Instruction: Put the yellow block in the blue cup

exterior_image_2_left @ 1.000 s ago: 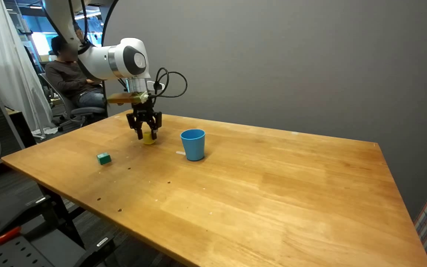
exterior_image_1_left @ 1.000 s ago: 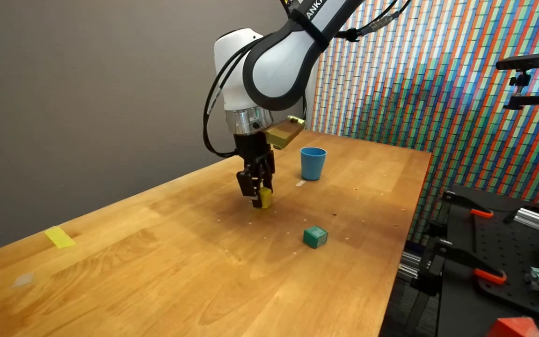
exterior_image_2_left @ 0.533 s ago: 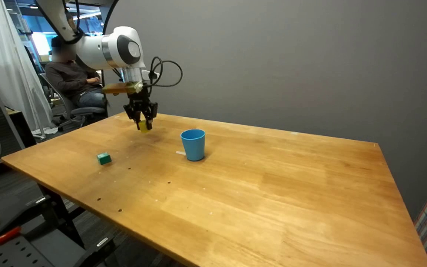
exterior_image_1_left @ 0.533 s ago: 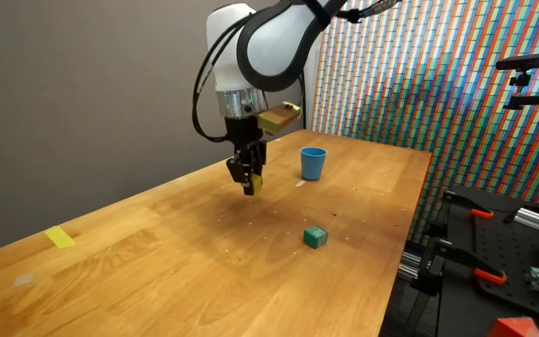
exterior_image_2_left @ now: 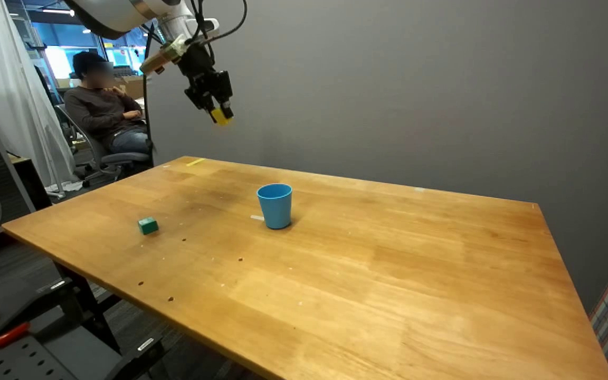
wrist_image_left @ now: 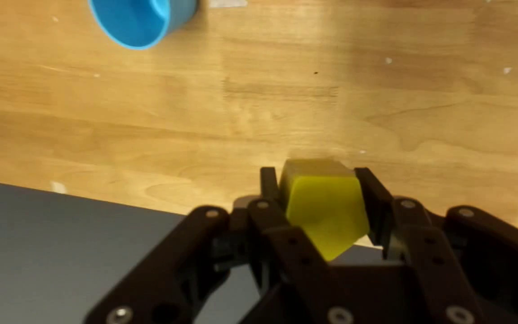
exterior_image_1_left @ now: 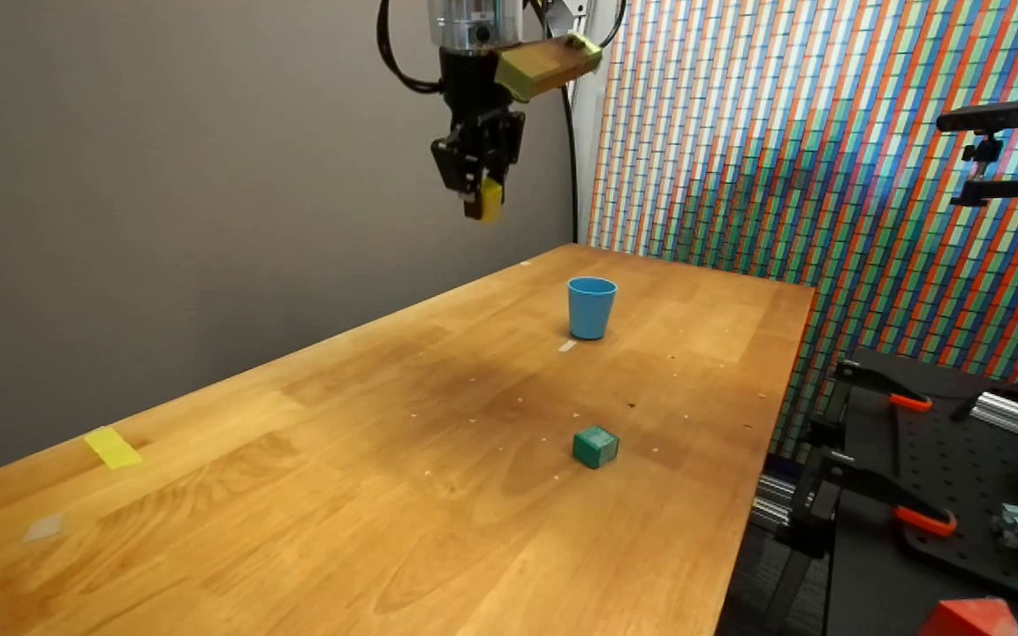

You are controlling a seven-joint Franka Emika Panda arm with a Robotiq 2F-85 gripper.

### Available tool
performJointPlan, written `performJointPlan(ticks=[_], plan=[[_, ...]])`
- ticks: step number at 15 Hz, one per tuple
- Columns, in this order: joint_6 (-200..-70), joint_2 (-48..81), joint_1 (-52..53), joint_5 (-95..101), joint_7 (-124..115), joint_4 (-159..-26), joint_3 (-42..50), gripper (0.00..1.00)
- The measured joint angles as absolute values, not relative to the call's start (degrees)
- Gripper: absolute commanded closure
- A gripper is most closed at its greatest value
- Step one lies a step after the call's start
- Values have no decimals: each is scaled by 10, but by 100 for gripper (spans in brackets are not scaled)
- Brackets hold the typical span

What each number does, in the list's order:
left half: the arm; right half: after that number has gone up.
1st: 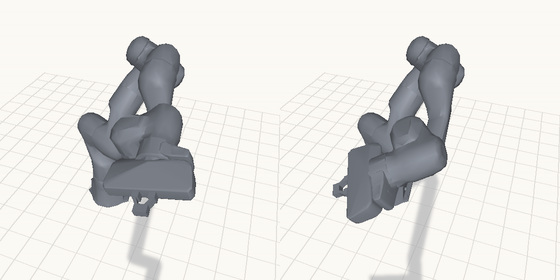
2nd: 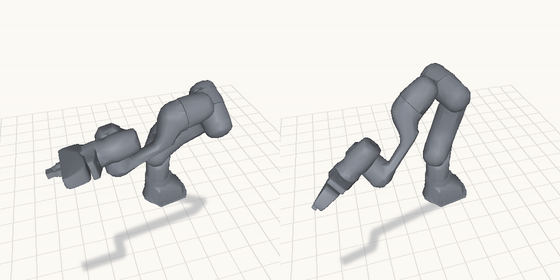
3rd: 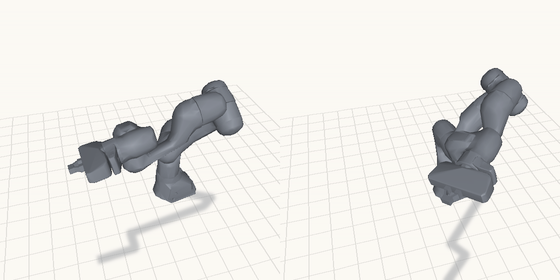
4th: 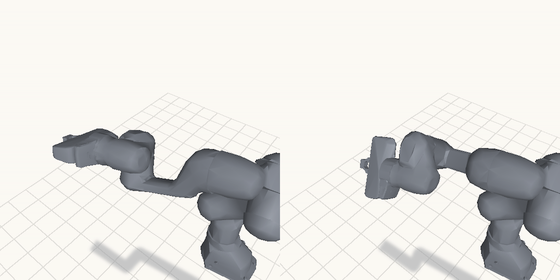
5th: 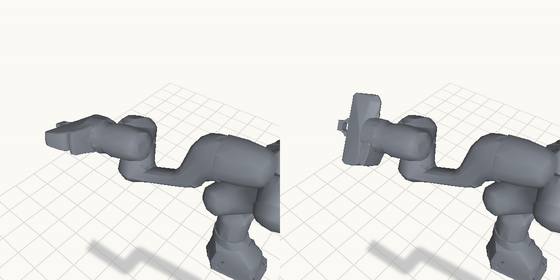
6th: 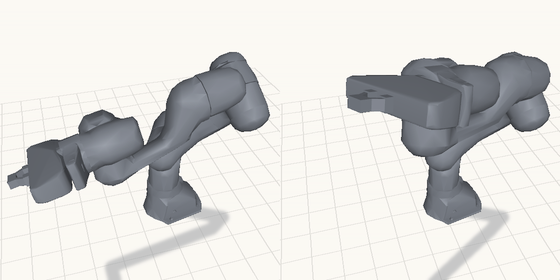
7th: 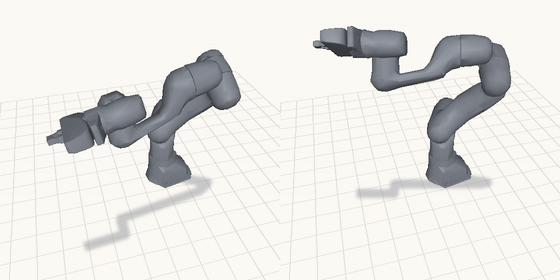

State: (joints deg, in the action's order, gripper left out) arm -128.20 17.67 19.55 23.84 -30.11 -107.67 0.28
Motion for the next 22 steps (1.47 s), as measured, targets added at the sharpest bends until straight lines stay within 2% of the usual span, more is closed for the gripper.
performJointPlan(ticks=[7,12,22], plan=[[-1236,116,156,325,-491,-1174,20,80],[-1253,144,122,324,-543,-1215,19,80],[-1305,217,101,325,-577,-1205,36,80]])
